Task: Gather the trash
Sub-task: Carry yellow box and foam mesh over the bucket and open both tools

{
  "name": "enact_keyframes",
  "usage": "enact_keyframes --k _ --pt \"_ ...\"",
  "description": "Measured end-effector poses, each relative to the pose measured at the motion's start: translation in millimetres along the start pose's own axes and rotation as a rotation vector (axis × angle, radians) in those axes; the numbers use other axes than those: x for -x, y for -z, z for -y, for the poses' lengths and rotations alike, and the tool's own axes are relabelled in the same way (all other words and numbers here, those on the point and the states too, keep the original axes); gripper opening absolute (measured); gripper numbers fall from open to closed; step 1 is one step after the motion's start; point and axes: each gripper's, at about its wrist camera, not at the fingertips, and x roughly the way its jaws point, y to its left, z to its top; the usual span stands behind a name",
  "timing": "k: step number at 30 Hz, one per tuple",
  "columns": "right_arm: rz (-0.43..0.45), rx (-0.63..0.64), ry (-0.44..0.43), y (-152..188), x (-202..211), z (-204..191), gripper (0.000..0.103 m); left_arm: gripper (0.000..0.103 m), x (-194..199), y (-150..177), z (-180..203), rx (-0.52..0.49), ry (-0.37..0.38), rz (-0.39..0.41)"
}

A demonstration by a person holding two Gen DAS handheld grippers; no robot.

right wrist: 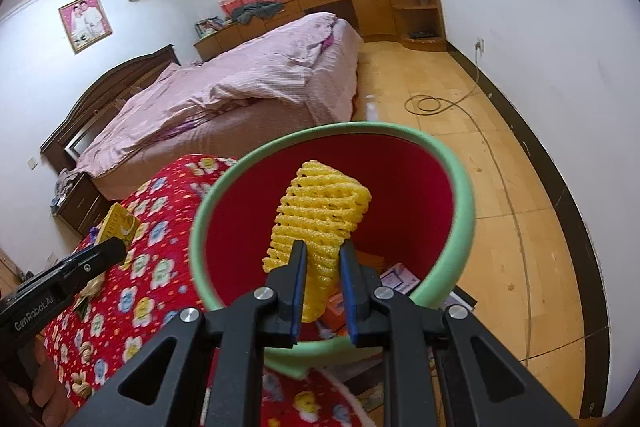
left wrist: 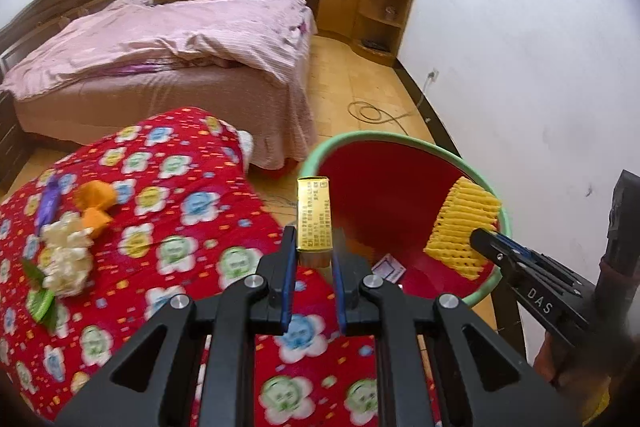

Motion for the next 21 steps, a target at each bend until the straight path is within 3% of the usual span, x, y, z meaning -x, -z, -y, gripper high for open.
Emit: enact_keyframes --k 11,15,21 --pt "-0.042 -0.049 0.015 -7.3 -21.3 27.0 0.022 0.016 -39.1 -5.2 24.4 -0.008 0.067 -0.063" --pt "-0.042 -0.064 0.002 -12.7 -23.6 32.0 0.031 0.032 -38.3 -3.2 23.0 0.004 0.083 -0.090" --pt "-0.023 -0.080 -0.015 -14.1 -15.6 27.7 0.042 0.033 -23.4 -6.9 18.5 0.004 0.069 -0.057"
